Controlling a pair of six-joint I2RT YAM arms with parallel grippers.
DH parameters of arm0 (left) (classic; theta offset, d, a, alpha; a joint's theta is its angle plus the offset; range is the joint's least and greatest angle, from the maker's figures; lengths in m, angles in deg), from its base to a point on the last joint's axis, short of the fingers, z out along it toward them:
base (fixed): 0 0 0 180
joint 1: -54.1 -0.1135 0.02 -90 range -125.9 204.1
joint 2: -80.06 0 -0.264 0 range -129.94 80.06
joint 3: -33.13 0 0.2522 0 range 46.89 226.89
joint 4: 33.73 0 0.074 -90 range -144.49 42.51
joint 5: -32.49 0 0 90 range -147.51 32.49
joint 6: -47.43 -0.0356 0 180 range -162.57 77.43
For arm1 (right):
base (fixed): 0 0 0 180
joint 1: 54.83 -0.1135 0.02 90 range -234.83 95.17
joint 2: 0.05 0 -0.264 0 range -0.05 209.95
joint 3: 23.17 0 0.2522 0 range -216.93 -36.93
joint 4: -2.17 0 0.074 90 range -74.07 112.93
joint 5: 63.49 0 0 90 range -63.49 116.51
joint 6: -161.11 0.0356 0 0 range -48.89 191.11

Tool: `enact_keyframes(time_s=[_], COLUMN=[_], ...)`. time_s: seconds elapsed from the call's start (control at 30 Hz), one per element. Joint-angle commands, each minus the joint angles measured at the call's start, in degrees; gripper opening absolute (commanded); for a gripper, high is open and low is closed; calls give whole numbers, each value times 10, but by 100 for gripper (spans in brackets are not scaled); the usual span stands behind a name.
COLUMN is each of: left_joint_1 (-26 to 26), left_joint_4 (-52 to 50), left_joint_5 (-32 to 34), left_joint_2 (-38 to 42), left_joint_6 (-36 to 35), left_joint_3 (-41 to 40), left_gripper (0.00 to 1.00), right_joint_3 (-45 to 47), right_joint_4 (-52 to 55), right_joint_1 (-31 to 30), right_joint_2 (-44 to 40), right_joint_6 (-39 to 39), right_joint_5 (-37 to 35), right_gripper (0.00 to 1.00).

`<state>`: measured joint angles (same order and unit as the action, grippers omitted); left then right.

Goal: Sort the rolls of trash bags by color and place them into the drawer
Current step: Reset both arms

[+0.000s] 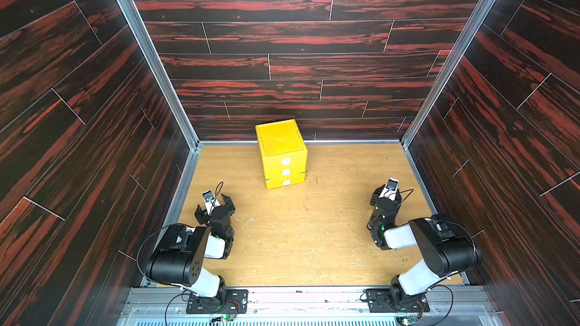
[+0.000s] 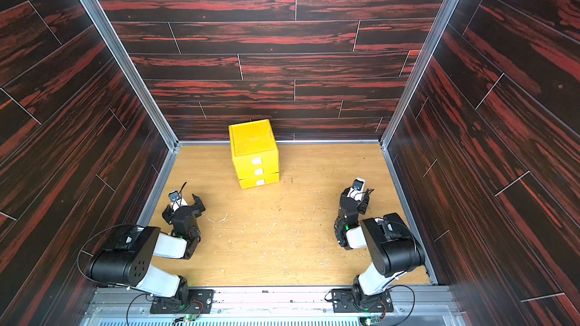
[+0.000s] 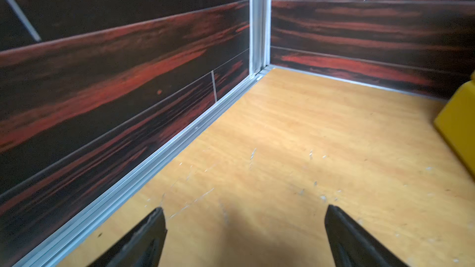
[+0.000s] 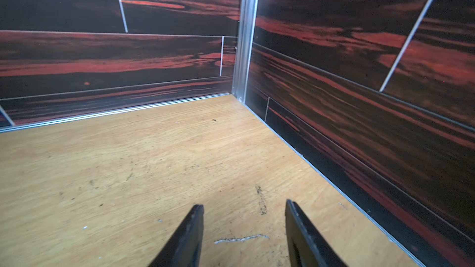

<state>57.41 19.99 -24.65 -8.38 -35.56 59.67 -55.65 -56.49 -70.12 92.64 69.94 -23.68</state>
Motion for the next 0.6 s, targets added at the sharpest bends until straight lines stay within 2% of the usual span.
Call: enact_keyframes(time_s=[0.0, 0.03, 0.1, 0.17, 0.27, 0.37, 0.43, 0.47, 0.5, 0.57], left_joint_1=[-3, -2, -1, -1, -4, -3, -4, -4, -4, -4], left_joint_4=[54, 55, -50, -91, -36, -72, -40, -34, -43, -54], left_joint_5=[-29, -25, -41, -36, -30, -56, -47, -44, -46, -51], left_joint_2=[-46, -52, -13, -9, -39, -25, -32, -35, -32, -29], left_joint_6=[-35, -43, -21, -18, -31, -27, -32, -35, -33, -30], left_joint_3=[34, 36, 51, 70, 73, 75, 69, 68, 70, 71], left_gripper=[100, 100, 100, 100, 100, 100, 100, 100, 100, 100], right_joint_3=[-11, -15, -15, -18, -20, -21, -22, -20, -19, -16], right_joint_4=[4, 15, 17, 20, 24, 26, 31, 29, 28, 23], right_joint_1=[9, 13, 13, 13, 14, 15, 17, 17, 17, 17], right_joint_2=[4, 3, 2, 4, 5, 4, 3, 2, 1, 0], right_joint_6=[-6, -2, -1, -1, -1, -3, -2, -3, -3, -4], right_joint_5=[40, 46, 50, 50, 50, 64, 69, 69, 69, 70], right_gripper=[55, 55, 57, 60, 62, 63, 64, 71, 96, 98])
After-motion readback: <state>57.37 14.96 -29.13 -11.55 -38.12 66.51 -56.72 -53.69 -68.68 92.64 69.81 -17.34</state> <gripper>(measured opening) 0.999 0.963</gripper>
